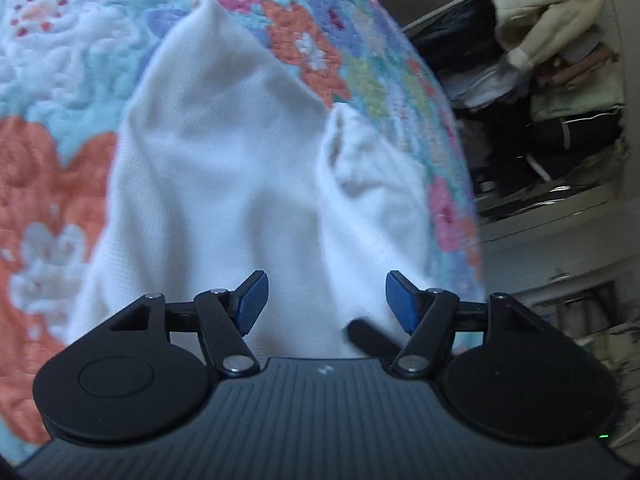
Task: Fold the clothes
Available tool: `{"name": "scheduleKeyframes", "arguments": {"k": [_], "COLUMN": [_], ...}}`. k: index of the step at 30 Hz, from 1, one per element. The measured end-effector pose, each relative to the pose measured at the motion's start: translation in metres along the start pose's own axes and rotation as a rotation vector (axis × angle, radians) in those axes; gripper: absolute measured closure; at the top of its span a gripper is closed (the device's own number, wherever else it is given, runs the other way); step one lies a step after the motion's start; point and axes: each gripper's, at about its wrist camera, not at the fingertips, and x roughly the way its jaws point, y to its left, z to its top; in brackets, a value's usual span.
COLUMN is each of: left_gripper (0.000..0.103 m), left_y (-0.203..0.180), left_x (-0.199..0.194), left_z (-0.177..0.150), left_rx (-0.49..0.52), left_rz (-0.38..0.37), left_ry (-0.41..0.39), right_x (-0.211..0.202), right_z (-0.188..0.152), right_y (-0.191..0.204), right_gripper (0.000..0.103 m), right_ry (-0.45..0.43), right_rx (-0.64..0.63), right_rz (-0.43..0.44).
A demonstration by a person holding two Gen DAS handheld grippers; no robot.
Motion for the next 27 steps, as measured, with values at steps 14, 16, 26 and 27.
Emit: {"name": "scheduleKeyframes", "arguments": {"k": [14,16,26,27], "left_gripper": [0.090,0.090,0.090,0.089], "left_y": [-0.063,-0.075,-0.040,-0.031], "left_x": [0.037,0.014,-0.071,-0.062], "left_z": [-0.017,-0.020,-0.024,-0.021], "left_rx": [0.395,0.457,0.368,0.345], "left_rz": [0.039,0.056,0.343,0.391], "left_ry": [-0.036,-0.105,-0.202,-0.162], "right_x": [-0.011,-0.016,0.009,0.020], "right_z": [-0.012,-0.004,0.002,-0.003], "right_y": [0.008,0.014,0.096,0.100], "right_gripper": [0.095,0.095,0.095,0.096], "right_ry": [-0.053,-0.088,0.004,0.043], "right_rx": [-0.117,-0.134,-0.316,-0.320], "right_rz": [0.071,0.112,0.247,0.232]}}
